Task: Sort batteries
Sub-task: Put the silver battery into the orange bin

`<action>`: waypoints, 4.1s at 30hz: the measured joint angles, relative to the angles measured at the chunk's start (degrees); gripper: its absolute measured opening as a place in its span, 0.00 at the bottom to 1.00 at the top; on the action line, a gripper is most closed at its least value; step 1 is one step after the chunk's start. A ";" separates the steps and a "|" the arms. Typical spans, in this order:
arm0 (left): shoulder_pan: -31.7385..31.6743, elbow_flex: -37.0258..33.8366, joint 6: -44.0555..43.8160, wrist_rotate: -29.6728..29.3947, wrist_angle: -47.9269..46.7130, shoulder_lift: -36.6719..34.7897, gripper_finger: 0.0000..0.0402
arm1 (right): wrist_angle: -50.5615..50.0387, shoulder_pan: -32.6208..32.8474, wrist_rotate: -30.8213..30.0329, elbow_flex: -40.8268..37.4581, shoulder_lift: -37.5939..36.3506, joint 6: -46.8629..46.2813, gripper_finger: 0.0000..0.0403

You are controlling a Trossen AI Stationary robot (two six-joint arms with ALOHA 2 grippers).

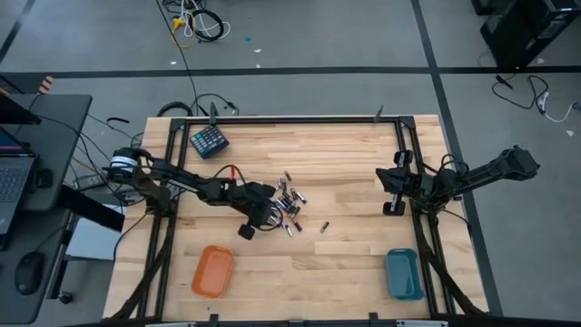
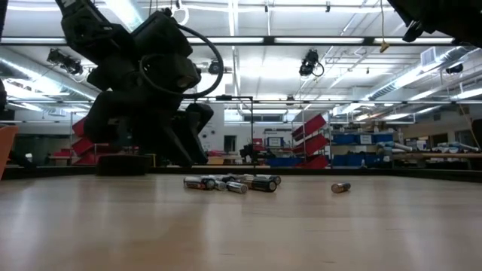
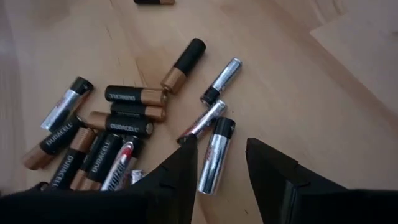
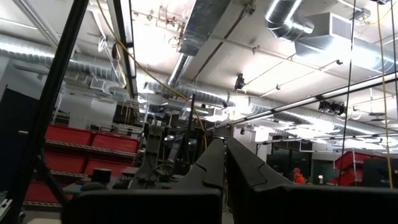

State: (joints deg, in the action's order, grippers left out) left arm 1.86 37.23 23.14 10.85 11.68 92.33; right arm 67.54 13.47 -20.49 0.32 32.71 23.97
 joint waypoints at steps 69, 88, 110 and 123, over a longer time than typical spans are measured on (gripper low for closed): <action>19.07 3.37 -26.73 1.42 -39.29 -32.47 0.04 | -0.39 0.00 0.00 0.00 0.02 -0.03 0.02; 38.06 3.56 -47.25 -8.31 -48.09 -28.52 0.08 | -0.80 0.00 0.00 0.01 0.00 -0.02 0.02; 37.94 3.56 -53.28 -12.57 -46.61 -28.13 0.25 | -0.86 0.00 0.00 0.01 0.01 -0.18 0.02; 33.13 3.56 -23.55 -41.79 -35.45 -28.17 0.25 | -20.37 0.07 -1.95 15.16 6.16 -3.48 0.02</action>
State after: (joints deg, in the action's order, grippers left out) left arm 34.99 40.80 -0.41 -30.94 -23.77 64.16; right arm 47.18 13.54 -22.44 15.48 38.87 20.48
